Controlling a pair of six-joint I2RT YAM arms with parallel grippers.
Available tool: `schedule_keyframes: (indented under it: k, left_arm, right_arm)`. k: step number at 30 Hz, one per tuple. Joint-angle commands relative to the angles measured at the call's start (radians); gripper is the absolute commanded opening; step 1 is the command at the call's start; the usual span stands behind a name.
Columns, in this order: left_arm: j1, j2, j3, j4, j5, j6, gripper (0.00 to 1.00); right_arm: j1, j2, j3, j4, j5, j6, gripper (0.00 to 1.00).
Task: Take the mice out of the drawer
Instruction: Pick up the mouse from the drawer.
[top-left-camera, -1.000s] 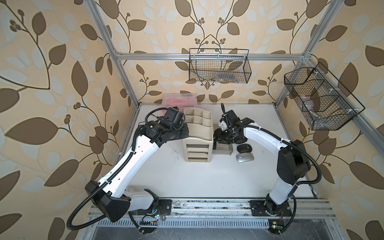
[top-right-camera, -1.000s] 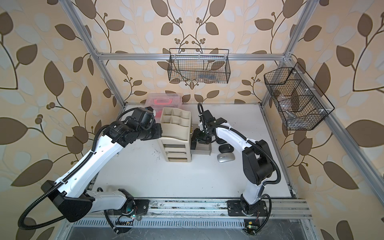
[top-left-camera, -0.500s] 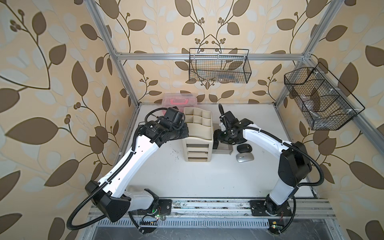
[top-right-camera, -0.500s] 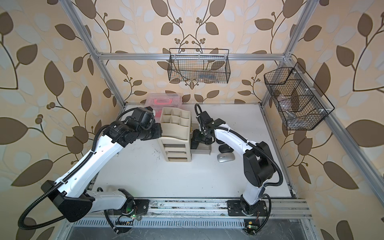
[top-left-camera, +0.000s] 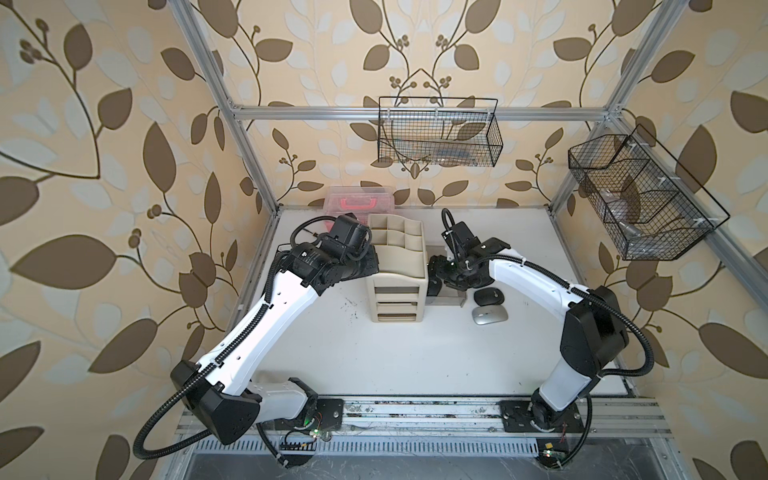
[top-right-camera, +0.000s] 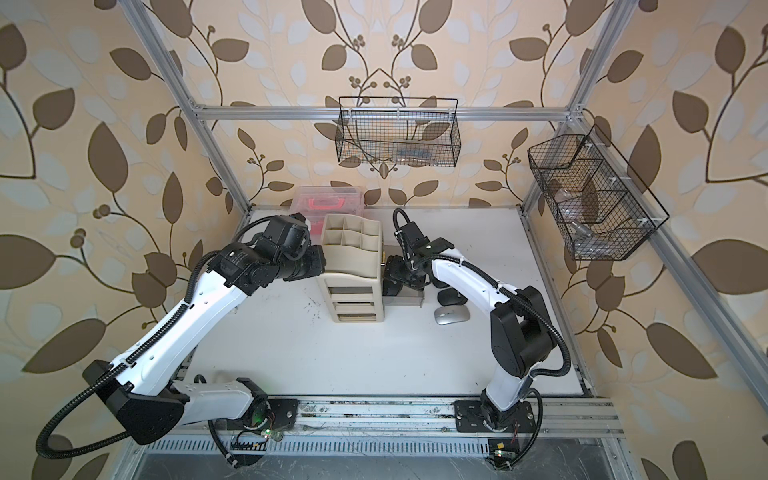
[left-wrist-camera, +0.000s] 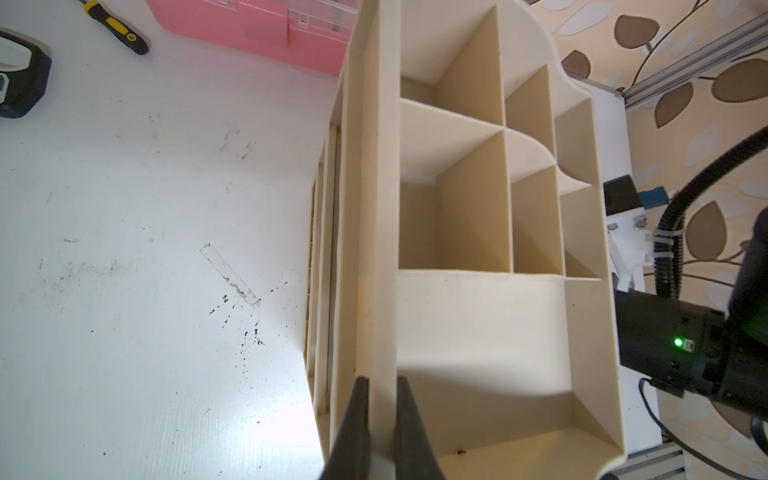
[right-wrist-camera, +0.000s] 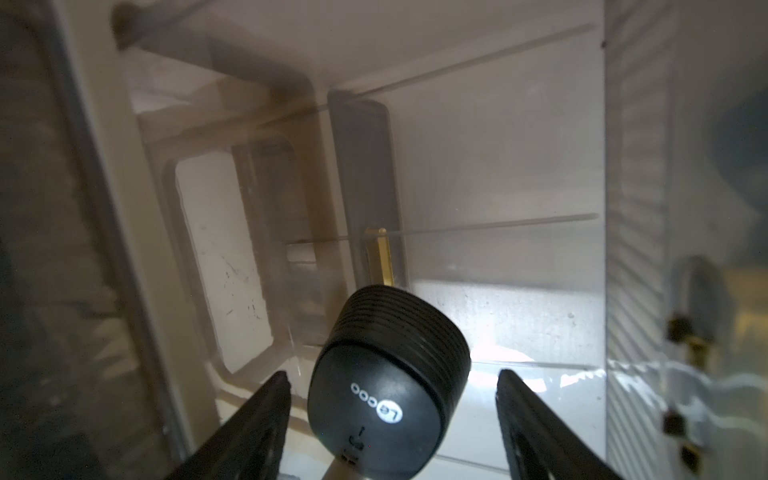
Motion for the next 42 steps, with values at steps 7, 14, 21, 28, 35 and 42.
schedule_keyframes:
  k: [7,14,21,28,35,42]
  left_arm:
    - [-0.031,-0.022,-0.035,0.129,-0.007,-0.079,0.00]
    - [-0.037,-0.038,-0.049,0.156,-0.013,-0.084,0.00]
    - [-0.039,-0.056,-0.072,0.172,-0.028,-0.088,0.00]
    - [-0.038,-0.067,-0.080,0.174,-0.041,-0.090,0.00]
    - [-0.038,-0.051,-0.085,0.174,-0.042,-0.087,0.00]
    - [-0.040,-0.036,-0.079,0.181,-0.032,-0.093,0.00]
  right_arm:
    - [0.018,0.064,0.051,-0.056,0.107,0.185,0.79]
    - [0.044,0.134,0.131,-0.129,0.139,0.224,0.75]
    - [0.058,0.179,0.173,-0.145,0.160,0.266,0.74]
    - [0.060,0.185,0.138,-0.153,0.169,0.275,0.63]
    - [0.060,0.130,0.124,-0.149,0.175,0.293,0.75]
    - [0.073,0.150,0.092,-0.119,0.142,0.334,0.81]
